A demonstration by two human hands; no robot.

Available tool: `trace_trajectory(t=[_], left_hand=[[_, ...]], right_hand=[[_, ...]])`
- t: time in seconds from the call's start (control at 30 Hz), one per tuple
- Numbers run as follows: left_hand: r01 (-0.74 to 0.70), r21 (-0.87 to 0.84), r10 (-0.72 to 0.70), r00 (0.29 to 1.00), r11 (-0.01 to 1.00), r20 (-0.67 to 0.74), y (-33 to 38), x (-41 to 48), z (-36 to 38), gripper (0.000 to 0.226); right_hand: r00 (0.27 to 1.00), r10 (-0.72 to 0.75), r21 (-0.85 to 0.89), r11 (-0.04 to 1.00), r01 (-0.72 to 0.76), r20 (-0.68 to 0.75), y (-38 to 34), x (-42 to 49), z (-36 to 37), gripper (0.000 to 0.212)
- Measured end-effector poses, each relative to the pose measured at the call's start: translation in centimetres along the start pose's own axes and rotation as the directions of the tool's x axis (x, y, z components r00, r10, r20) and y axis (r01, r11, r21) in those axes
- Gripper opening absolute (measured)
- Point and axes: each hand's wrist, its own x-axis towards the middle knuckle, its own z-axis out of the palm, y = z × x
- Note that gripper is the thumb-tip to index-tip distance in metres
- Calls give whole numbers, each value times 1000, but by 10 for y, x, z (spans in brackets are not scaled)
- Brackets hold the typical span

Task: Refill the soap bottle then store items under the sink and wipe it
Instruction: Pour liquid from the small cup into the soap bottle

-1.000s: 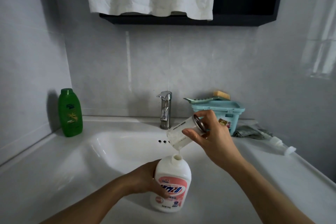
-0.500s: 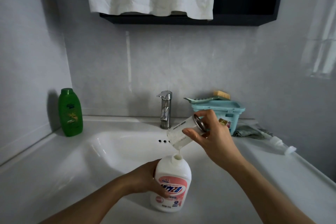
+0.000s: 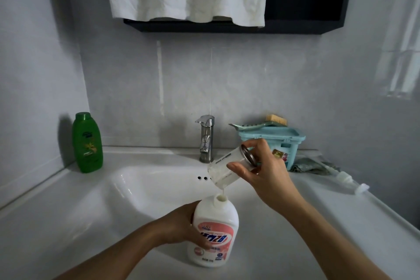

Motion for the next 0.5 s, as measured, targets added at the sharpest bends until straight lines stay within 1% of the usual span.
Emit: trace_trajectory(t=[0.33,0.5], left_hand=[[-10,-10,10,1000,1000,2,0,0,0,67],[-5,-12,5,1000,1000,4,0,0,0,70]], right_hand=[[1000,-6,-5,1000,6,12,0,-1,-1,46],[1000,-4,-4,1000,4,-7,1,0,0,48]])
